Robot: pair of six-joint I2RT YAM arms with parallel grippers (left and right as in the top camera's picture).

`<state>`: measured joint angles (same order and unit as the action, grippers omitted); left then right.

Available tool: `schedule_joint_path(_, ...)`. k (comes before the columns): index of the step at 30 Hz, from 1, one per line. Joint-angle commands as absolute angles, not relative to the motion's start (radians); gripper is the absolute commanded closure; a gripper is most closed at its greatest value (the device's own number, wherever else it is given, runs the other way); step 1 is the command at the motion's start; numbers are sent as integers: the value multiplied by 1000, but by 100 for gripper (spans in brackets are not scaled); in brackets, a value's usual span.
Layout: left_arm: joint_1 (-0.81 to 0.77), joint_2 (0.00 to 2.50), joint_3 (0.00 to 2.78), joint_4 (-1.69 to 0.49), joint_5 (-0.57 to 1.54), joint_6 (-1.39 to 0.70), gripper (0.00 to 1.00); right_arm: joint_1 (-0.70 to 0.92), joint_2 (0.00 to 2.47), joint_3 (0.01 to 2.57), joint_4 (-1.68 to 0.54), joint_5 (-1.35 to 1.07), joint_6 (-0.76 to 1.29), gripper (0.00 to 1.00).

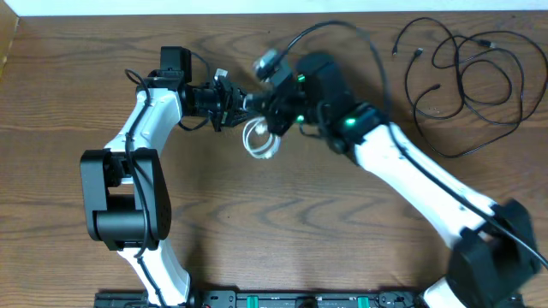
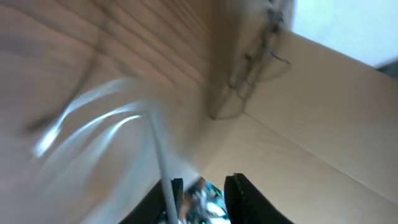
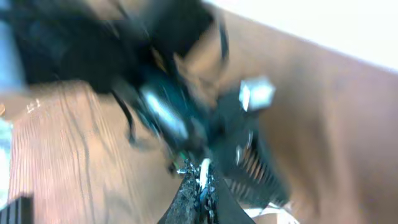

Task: Untangle cables

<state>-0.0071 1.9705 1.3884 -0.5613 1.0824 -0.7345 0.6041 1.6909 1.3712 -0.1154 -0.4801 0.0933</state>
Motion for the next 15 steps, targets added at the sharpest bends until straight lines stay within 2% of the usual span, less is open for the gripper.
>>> schedule_joint_path(1,-5,1982,1386,-572,876,-710,68,579,1547,1382,-51,-495,22,99)
schedule_joint_path(10,-5,1982,1386,-726,385,-658,66,557,1391,1382,-1,-439,-252,99)
schedule_joint_path(15,-1,1982,1386,-777,162,-658,65,555,1355,1382,46,-249,-297,99)
